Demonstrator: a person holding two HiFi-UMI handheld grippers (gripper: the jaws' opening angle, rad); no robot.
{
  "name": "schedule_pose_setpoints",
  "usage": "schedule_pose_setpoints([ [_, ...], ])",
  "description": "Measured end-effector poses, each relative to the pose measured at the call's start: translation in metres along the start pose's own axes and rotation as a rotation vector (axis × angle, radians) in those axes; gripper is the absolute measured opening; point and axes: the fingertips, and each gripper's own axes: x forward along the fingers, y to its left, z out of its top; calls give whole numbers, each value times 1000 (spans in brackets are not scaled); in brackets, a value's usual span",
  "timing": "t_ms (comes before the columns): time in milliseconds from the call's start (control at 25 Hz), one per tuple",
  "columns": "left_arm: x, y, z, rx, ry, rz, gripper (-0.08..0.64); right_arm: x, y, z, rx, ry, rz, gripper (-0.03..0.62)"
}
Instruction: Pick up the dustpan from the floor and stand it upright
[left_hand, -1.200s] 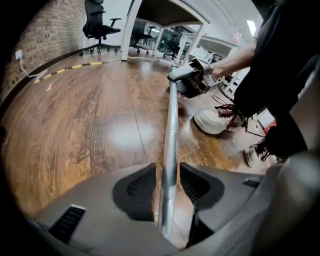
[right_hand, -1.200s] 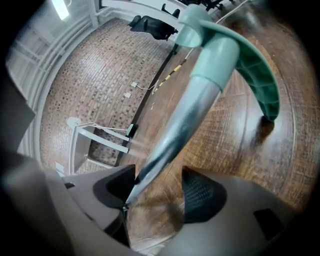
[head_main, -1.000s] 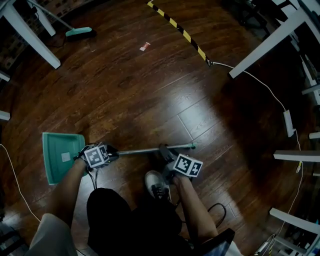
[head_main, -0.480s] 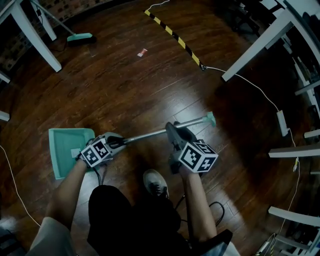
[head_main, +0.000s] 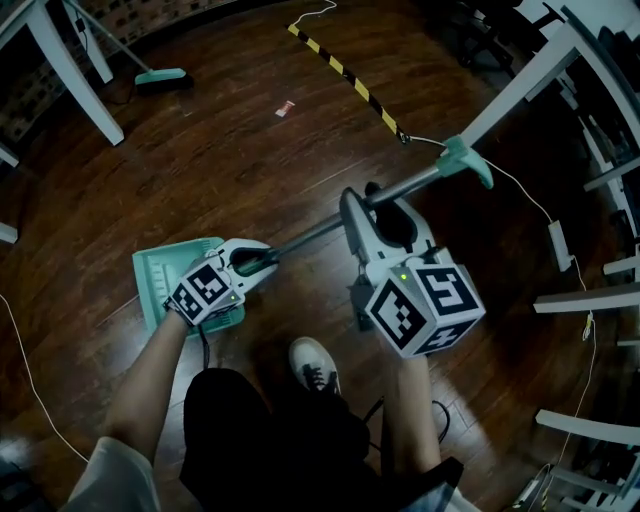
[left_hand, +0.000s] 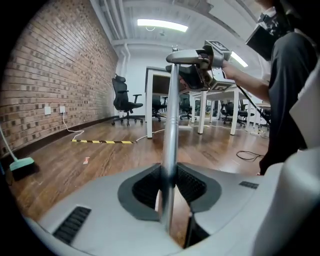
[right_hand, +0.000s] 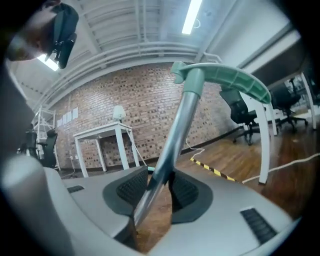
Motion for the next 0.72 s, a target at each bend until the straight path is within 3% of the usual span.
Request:
schedule_pose_setpoints([
  [120,0,-1,17,36,-33,-3,106,5,31,29,-141,-16,54,135],
  [280,-8,3,33,19,-107,18,103,10,89,56,-339,-50,147,133],
  [400,-13,5,41,-7,-157,43,100,13,134,57,-436,-47,235,126],
  [520,-19,6,42,-42,-191,63,97,16,168,55,-456,-85,298,118],
  [720,-26,13,40,-75,-197,107,97,19,177,55,-383,-138,314,109],
])
